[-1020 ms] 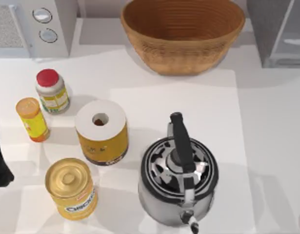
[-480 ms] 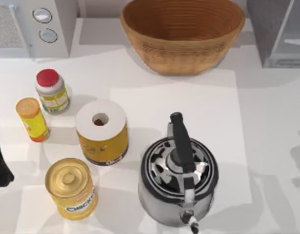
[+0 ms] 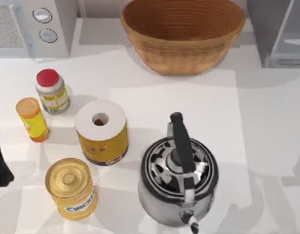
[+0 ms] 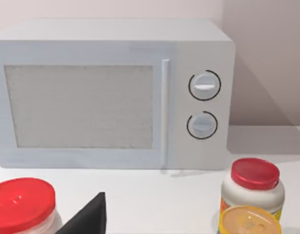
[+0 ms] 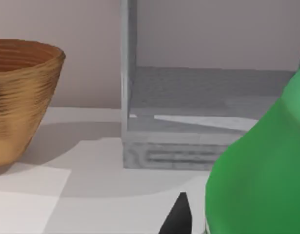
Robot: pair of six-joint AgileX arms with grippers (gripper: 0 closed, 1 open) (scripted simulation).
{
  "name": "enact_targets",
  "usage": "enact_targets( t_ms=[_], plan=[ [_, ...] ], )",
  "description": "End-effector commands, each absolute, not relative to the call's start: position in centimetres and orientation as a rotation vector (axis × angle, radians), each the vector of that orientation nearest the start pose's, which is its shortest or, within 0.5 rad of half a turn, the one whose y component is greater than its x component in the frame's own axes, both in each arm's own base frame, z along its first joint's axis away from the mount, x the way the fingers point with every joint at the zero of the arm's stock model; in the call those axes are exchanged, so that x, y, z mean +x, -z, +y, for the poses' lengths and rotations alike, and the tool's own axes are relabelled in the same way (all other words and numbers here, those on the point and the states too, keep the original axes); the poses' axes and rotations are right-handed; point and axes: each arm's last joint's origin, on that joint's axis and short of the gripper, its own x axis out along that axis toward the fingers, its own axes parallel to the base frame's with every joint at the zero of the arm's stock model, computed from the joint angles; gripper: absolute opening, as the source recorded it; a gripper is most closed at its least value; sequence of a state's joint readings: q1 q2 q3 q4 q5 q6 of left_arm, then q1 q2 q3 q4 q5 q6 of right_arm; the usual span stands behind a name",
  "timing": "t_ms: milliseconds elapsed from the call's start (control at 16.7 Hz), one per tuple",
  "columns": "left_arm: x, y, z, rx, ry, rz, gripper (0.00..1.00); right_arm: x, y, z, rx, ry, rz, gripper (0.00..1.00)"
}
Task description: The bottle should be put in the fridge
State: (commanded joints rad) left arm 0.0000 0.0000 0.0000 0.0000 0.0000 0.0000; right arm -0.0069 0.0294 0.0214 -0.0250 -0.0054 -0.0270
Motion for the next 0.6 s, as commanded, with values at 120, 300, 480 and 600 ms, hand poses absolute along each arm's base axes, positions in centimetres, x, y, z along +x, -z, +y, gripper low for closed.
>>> enact_targets(
  t_ms=[120,300,480,600],
  plan=[
    [10.57,-16.0,-0.12,0.0,0.0,0.0,1.0,10.57,-16.0,-0.12,0.0,0.0,0.0,0.01],
    [10.57,-16.0,-0.12,0.0,0.0,0.0,1.0,10.57,-16.0,-0.12,0.0,0.0,0.0,0.01],
    [10.57,-16.0,-0.12,0.0,0.0,0.0,1.0,10.63,-16.04,-0.16,0.001,0.002,0.008,0.01],
    [10.57,-16.0,-0.12,0.0,0.0,0.0,1.0,10.83,-16.57,-0.25,0.004,0.008,0.013,0.01]
  ],
)
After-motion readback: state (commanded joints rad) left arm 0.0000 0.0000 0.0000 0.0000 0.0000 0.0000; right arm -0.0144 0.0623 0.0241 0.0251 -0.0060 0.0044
